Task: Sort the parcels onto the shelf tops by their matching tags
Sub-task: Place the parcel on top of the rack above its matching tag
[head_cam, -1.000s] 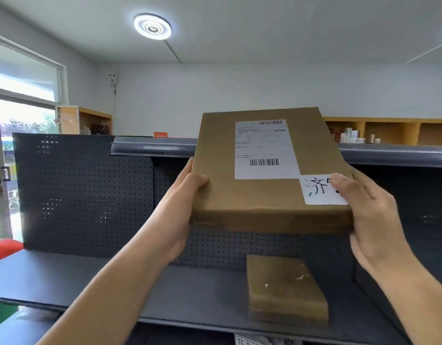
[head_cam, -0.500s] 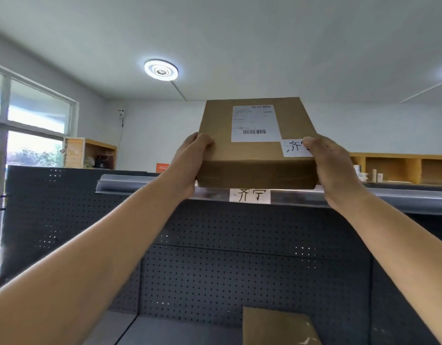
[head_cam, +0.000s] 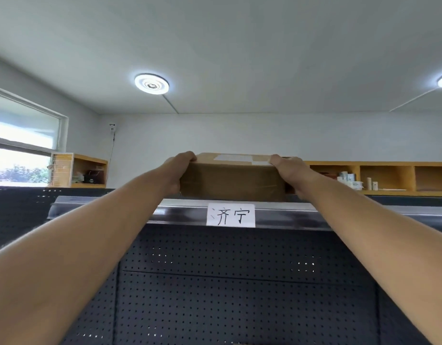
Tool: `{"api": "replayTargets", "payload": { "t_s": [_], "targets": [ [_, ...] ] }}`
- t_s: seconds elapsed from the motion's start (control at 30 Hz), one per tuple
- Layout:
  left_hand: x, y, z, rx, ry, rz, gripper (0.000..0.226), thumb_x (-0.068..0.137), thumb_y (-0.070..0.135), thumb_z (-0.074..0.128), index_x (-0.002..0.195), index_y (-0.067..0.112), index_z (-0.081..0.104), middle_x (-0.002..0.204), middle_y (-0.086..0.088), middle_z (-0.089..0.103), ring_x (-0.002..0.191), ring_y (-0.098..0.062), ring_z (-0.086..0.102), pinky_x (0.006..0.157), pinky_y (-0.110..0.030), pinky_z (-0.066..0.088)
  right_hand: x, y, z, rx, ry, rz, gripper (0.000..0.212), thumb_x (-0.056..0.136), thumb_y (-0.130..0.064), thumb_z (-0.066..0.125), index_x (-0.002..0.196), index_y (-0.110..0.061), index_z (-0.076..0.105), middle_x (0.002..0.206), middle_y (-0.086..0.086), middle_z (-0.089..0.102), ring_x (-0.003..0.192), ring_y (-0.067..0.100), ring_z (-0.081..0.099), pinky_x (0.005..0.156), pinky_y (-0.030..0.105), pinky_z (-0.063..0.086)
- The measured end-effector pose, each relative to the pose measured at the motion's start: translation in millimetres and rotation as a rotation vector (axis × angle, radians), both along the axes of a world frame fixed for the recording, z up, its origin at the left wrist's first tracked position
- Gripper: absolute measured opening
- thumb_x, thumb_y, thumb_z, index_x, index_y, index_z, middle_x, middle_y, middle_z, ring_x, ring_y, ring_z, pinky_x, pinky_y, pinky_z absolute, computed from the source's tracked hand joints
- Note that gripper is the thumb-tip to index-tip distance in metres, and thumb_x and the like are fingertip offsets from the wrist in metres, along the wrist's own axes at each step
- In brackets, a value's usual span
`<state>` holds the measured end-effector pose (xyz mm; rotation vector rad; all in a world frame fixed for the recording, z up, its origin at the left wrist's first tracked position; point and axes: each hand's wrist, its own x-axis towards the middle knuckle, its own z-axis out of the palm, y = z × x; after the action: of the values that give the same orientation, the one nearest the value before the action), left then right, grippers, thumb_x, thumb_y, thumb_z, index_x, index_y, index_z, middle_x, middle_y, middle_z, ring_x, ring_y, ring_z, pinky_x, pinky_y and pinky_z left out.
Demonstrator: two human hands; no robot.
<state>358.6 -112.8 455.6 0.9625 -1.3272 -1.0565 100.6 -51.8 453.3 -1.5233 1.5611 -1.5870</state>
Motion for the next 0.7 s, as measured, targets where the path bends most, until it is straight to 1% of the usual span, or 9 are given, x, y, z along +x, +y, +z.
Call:
{"api": "replayTargets", "payload": {
  "t_s": [0.07,0.1,0.23,0.27,0.4,0.5,0.6,0.67,0.7],
  "targets": [
    [-2,-8,-4,0.014,-0.044,0.009,0.018,0.097,0.030,0.060,0.097,0.013,0.055,0.082,-0.011,0.058,0.068,-0.029,0.063,0.056,-0.037,0.060,-3,-10,-3,0.058,0.024,0.000,0.047,0.102,-0.046,0.050,0.129,-0.008,0.059,0.121,0.017,0.067,0.104,0.031,0.064,0.089,0.044,0.057],
    [-2,-12,-5,0.009,-0.068,0.020,0.017,0.100,0.029,0.059,0.096,0.013,0.055,0.084,-0.011,0.058,0.069,-0.028,0.063,0.059,-0.037,0.059,-5,-14,-5,0.092,0.033,0.003,0.046,0.103,-0.045,0.049,0.128,-0.009,0.060,0.123,0.018,0.068,0.106,0.031,0.065,0.089,0.045,0.058],
    [-4,-31,-7,0.017,-0.186,0.048,0.020,0.103,0.028,0.057,0.102,0.008,0.055,0.102,-0.014,0.059,0.088,-0.030,0.064,0.083,-0.046,0.062,-10,-19,-2,0.145,0.080,0.001,0.034,0.104,-0.036,0.049,0.115,-0.008,0.064,0.104,0.017,0.069,0.089,0.030,0.069,0.065,0.039,0.058],
    [-4,-33,-6,0.025,-0.200,0.050,0.019,0.103,0.027,0.056,0.101,0.008,0.055,0.103,-0.014,0.060,0.087,-0.030,0.065,0.082,-0.046,0.063,-10,-20,-1,0.152,0.100,-0.004,0.032,0.105,-0.036,0.047,0.109,-0.009,0.063,0.099,0.016,0.069,0.086,0.030,0.069,0.066,0.039,0.057],
    [-7,-32,-3,0.043,-0.231,0.053,0.015,0.104,0.022,0.053,0.100,0.008,0.054,0.094,-0.013,0.058,0.071,-0.027,0.064,0.043,-0.035,0.060,-8,-23,3,0.180,0.142,-0.040,0.034,0.107,-0.039,0.043,0.104,-0.010,0.061,0.101,0.018,0.068,0.096,0.035,0.069,0.091,0.048,0.059],
    [-8,-34,-1,0.065,-0.226,0.043,0.012,0.102,0.020,0.054,0.101,0.008,0.053,0.095,-0.014,0.057,0.070,-0.028,0.064,0.040,-0.037,0.059,-8,-27,5,0.185,0.132,-0.055,0.030,0.106,-0.035,0.044,0.105,-0.009,0.060,0.101,0.018,0.067,0.093,0.034,0.068,0.079,0.046,0.059],
    [-8,-41,-1,0.078,-0.198,0.036,0.010,0.098,0.018,0.054,0.099,0.008,0.053,0.095,-0.016,0.058,0.073,-0.032,0.066,0.052,-0.047,0.064,-9,-29,3,0.173,0.097,-0.062,0.028,0.103,-0.034,0.046,0.106,-0.010,0.061,0.106,0.020,0.069,0.095,0.034,0.070,0.074,0.042,0.059],
    [-8,-45,-1,0.040,-0.221,0.088,0.013,0.098,0.020,0.053,0.096,0.008,0.054,0.100,-0.017,0.057,0.083,-0.033,0.066,0.078,-0.053,0.065,-11,-31,2,0.173,0.077,-0.062,0.031,0.102,-0.036,0.049,0.111,-0.010,0.063,0.113,0.020,0.071,0.107,0.037,0.071,0.087,0.046,0.061],
    [-8,-44,-1,0.000,-0.287,0.145,0.018,0.100,0.023,0.052,0.094,0.007,0.054,0.101,-0.017,0.057,0.087,-0.034,0.064,0.087,-0.049,0.063,-11,-30,1,0.175,0.074,-0.065,0.035,0.101,-0.038,0.050,0.115,-0.009,0.064,0.116,0.020,0.070,0.111,0.037,0.070,0.095,0.048,0.060]
  ]
}}
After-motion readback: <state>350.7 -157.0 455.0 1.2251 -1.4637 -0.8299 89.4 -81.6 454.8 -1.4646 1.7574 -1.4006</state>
